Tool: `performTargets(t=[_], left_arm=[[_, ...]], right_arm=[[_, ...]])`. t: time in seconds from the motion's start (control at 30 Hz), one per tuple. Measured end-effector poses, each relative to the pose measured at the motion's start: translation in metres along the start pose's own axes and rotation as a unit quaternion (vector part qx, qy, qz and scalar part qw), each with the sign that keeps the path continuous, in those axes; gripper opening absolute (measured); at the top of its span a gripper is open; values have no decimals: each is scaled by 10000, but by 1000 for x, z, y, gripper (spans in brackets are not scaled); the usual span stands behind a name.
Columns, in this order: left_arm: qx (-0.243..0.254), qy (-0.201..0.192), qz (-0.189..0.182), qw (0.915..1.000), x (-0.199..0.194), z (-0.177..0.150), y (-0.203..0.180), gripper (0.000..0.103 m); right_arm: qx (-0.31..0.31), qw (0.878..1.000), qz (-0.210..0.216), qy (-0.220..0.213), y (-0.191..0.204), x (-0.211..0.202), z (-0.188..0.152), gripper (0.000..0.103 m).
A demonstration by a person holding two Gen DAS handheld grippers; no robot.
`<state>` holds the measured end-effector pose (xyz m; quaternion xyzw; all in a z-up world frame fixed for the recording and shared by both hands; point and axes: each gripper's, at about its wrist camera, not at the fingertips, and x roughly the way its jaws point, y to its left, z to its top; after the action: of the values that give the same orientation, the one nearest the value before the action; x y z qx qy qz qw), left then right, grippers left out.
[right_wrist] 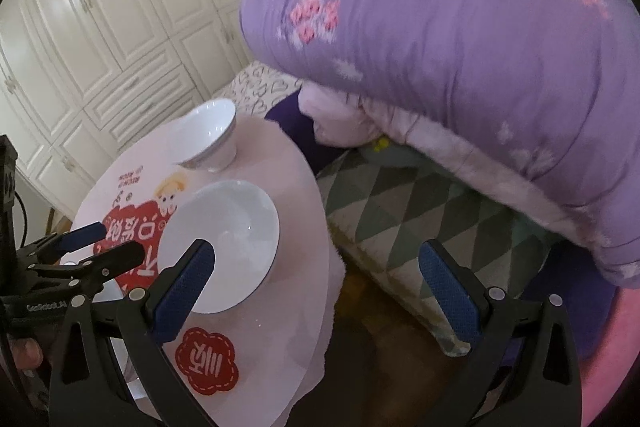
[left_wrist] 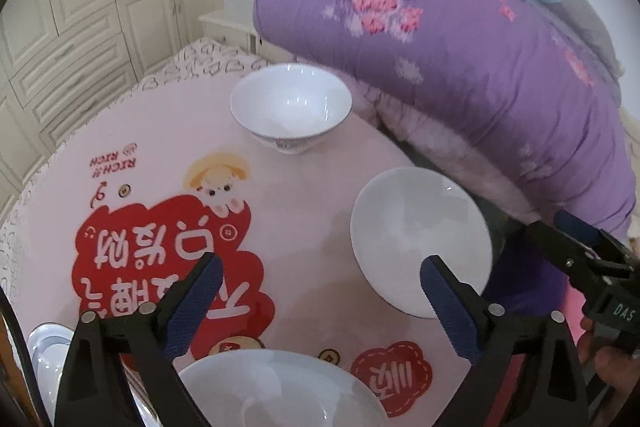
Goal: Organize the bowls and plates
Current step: 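Move both grippers toward the second large white bowl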
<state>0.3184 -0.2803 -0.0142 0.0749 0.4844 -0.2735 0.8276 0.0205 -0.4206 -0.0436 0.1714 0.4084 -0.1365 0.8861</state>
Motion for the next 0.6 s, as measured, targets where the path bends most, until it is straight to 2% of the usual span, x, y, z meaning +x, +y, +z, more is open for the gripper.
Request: performTargets(t=[0.33, 0.43, 0.6], left_arm=[[-88, 402, -146, 9990, 42, 11, 0, 89], [-114, 495, -178, 9986, 51, 13, -2, 83], [-155, 672, -274, 9972, 63, 11, -2, 65]], right_arm=[[67, 9994, 100, 321, -3, 31, 0, 103], [62, 9990, 156, 409, -3, 40, 0, 102], [45, 9976, 321, 615, 1, 55, -1, 78]])
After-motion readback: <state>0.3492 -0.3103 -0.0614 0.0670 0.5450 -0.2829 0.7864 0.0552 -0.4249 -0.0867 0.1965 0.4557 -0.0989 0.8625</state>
